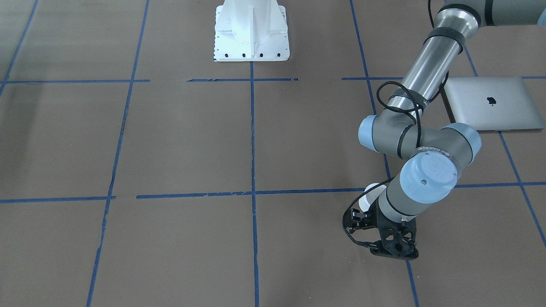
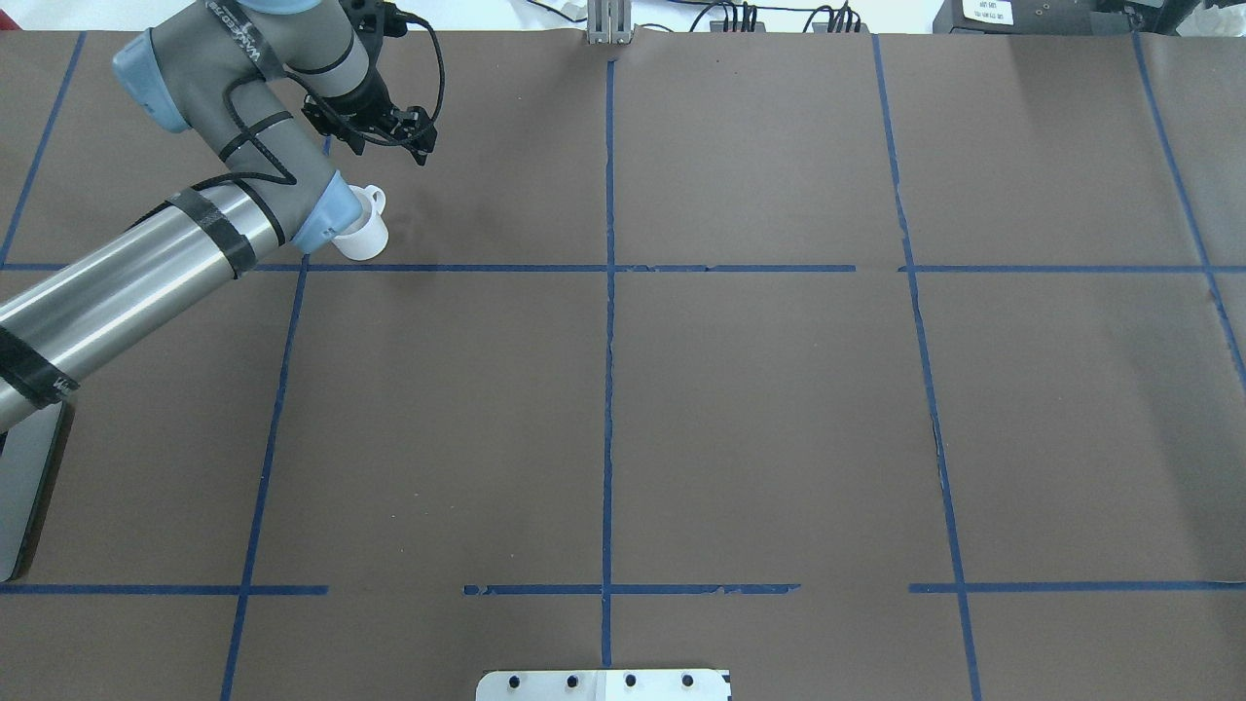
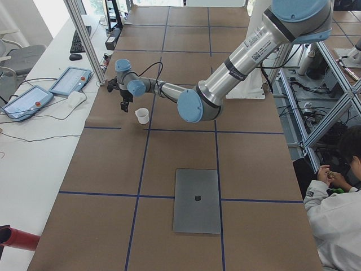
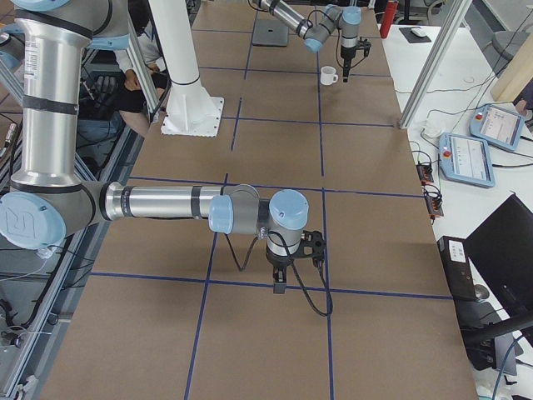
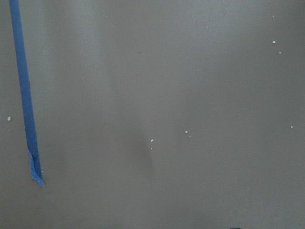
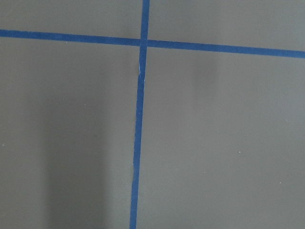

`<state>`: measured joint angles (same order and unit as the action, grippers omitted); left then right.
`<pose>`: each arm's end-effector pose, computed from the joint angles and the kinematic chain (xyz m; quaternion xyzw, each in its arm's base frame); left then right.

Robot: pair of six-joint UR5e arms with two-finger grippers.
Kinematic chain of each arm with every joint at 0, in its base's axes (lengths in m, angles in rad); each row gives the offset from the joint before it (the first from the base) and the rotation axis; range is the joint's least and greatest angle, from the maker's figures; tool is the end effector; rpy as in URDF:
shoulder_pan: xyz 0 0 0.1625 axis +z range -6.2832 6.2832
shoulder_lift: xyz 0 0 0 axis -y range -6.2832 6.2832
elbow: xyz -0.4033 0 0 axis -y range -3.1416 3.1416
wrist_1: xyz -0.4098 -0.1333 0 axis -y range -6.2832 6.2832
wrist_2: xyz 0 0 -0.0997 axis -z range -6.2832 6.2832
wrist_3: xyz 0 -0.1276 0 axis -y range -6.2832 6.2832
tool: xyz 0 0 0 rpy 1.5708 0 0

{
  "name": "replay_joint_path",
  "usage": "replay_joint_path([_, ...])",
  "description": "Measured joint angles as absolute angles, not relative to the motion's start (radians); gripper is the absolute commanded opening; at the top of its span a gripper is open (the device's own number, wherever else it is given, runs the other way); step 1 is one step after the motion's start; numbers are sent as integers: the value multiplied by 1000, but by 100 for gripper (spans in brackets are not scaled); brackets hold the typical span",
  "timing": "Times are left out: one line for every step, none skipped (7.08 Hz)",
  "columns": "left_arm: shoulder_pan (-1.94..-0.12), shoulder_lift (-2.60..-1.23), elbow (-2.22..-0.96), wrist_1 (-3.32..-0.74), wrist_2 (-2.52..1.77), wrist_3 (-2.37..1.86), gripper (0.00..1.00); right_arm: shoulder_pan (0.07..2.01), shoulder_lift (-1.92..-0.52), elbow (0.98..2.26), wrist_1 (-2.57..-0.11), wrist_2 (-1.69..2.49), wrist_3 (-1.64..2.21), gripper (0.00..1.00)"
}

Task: Place cup on laptop
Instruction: 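Close the left gripper on the white cup and lift it, then carry the white cup with the left gripper toward the silver laptop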

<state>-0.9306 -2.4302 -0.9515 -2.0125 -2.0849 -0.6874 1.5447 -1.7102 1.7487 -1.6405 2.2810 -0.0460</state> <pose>0.4517 -0.7246 0.3518 0.1071 0.3879 0.0635 0.9132 0.0383 -0.4512 0.6459 -0.0112 -0.3478 -0.0284 0.9371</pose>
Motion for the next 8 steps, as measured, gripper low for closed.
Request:
replay_joint_path([-917, -2422, -949, -2020, -2075, -689, 86, 1545, -1710, 1749, -1641, 2281, -46, 100])
replay_joint_path([-907, -2408, -949, -2024, -2071, -689, 79, 1545, -1710, 1749, -1641, 2281, -46, 100])
replay_joint_path([-903, -2391, -951, -2026, -2072, -688, 41, 1545, -1710, 1749, -1640, 2281, -46, 100])
replay_joint_path([-901, -2377, -954, -2025, -2074, -682, 0, 1545, -1710, 1749, -1640, 2281, -46, 100])
replay_joint_path([-903, -2370, -958, -2021, -2085, -674, 0, 1545, -1710, 1749, -1641, 2281, -46, 100])
replay_joint_path([-907, -2365, -968, -2015, -2105, -671, 0, 1545, -1710, 1749, -1641, 2281, -46, 100])
replay_joint_path([-912, -2357, -983, -2012, -2121, -671, 0, 1545, -1710, 1749, -1640, 2281, -46, 100])
replay_joint_path([-921, -2351, -1002, -1998, -2128, -670, 0, 1545, -1710, 1749, -1640, 2281, -46, 100])
